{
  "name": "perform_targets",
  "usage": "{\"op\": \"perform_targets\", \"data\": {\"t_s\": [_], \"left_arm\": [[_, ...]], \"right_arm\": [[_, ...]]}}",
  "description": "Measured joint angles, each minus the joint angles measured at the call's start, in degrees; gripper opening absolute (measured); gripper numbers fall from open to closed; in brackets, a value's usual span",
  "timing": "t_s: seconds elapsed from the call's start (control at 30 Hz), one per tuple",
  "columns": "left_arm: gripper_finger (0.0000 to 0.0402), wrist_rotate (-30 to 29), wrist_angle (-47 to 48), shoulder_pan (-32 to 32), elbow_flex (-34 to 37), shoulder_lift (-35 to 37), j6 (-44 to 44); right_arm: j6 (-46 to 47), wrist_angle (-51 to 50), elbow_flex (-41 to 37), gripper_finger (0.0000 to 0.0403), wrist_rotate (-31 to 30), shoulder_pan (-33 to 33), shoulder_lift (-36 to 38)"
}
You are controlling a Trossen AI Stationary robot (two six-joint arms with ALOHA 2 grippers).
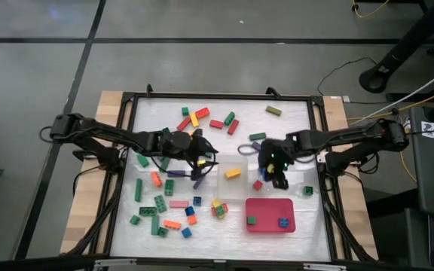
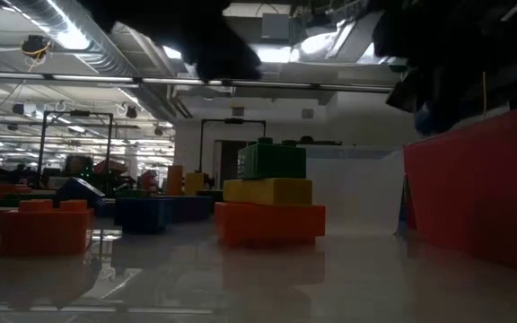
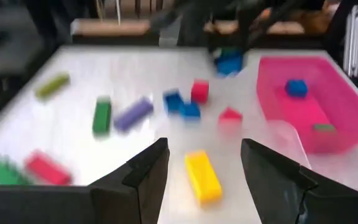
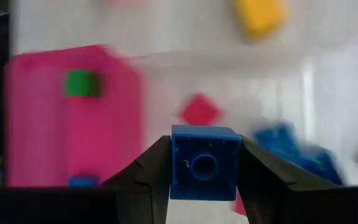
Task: Sort blocks by size
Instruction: Put the blue square game piece into the red bin
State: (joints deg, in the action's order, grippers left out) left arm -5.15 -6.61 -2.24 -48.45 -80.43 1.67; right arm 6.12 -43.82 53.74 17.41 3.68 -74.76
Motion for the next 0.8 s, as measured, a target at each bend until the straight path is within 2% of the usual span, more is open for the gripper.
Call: {"op": "perform_targets", "data": {"t_s": [0.23,0.33,0.6,0.8], "left_arm": [[0.0188,-0.02,13.97,-1.46,0.04,1.71,14.63],[0.0188,0.02,17.01,-2.87,0.04,1.29,19.78],[0.0188,0.02,18.42,-7.8,0.09,1.29,27.91],[0.0188,-1.02,19.54,-11.14,0.14,1.26,32.77]], "right_arm": [[5.52,4.45,0.0,0.015,-0.03,11.31,-0.01],[7.48,4.9,0.0,0.015,-2.83,15.79,-0.01],[12.95,4.99,0.0,0.0151,-6.53,25.09,-0.01],[13.35,4.99,0.0,0.0151,-8.91,28.98,-0.01]]}}
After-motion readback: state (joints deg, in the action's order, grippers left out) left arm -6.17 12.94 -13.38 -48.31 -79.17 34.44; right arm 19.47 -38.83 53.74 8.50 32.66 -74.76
